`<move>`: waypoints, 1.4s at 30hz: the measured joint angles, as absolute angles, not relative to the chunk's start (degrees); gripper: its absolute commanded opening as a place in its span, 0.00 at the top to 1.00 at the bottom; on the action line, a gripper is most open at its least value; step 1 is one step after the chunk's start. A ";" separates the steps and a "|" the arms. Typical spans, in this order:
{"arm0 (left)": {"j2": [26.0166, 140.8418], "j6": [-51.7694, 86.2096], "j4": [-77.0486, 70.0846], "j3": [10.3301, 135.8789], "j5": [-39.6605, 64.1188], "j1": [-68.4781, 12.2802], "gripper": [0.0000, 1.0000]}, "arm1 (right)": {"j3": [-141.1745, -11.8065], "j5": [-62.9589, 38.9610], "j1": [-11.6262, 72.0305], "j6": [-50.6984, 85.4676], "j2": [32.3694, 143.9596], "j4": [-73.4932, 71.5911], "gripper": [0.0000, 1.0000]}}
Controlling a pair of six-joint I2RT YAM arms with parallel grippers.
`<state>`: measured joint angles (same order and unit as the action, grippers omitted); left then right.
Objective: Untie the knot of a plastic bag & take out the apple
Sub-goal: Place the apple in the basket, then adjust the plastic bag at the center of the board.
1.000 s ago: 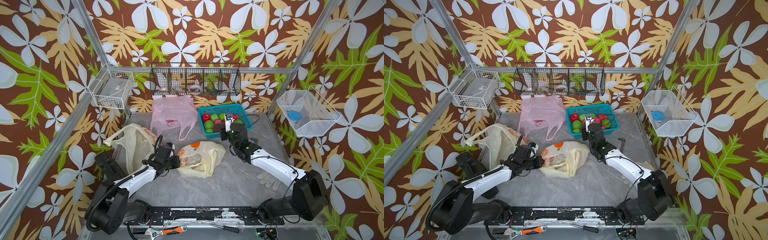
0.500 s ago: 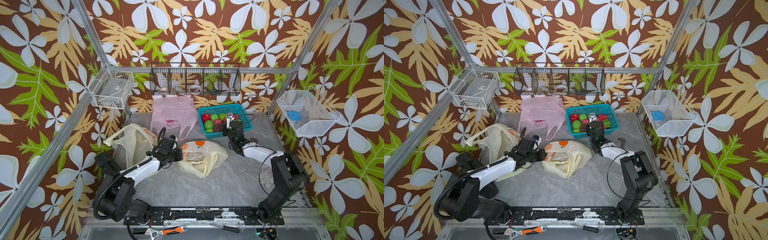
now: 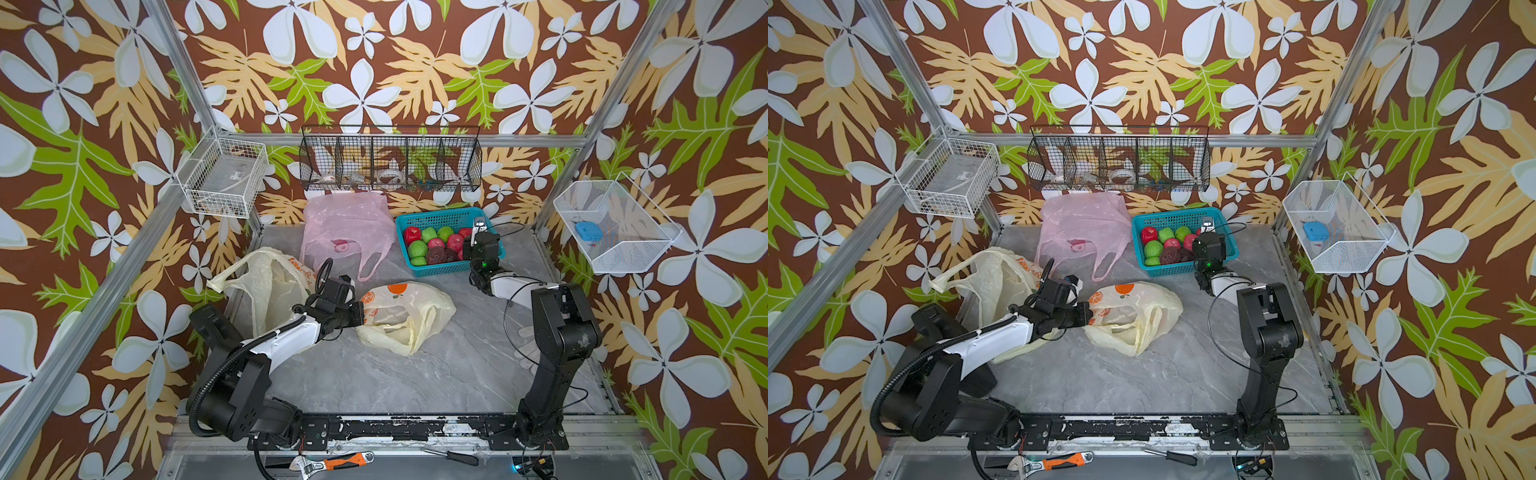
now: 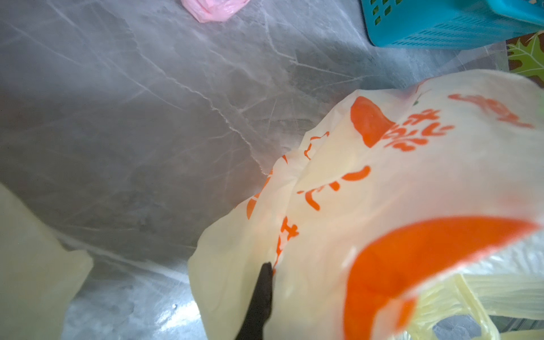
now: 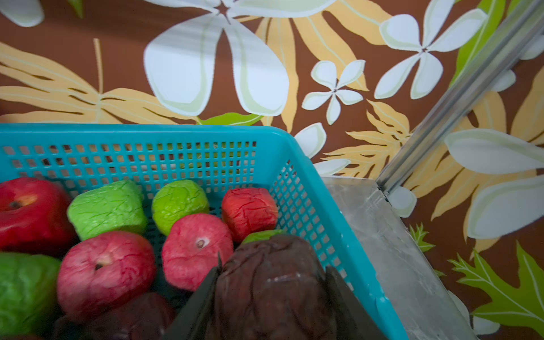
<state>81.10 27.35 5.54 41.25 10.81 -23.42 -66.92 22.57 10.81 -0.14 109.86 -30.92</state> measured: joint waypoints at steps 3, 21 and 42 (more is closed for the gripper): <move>80.88 27.38 5.54 41.21 10.81 -23.42 1.00 | -67.29 23.97 9.82 1.32 110.37 -30.24 0.43; 86.67 25.93 7.70 50.52 9.50 -23.42 1.00 | -64.10 25.91 9.32 6.00 104.27 -25.39 0.26; 83.20 29.34 9.02 51.07 6.66 -24.75 1.00 | -45.43 13.82 33.47 21.91 74.89 -13.21 0.23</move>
<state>83.20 29.34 9.02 51.07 6.66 -24.75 -45.43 13.82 33.47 21.91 74.89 -13.21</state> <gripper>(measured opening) 0.050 0.755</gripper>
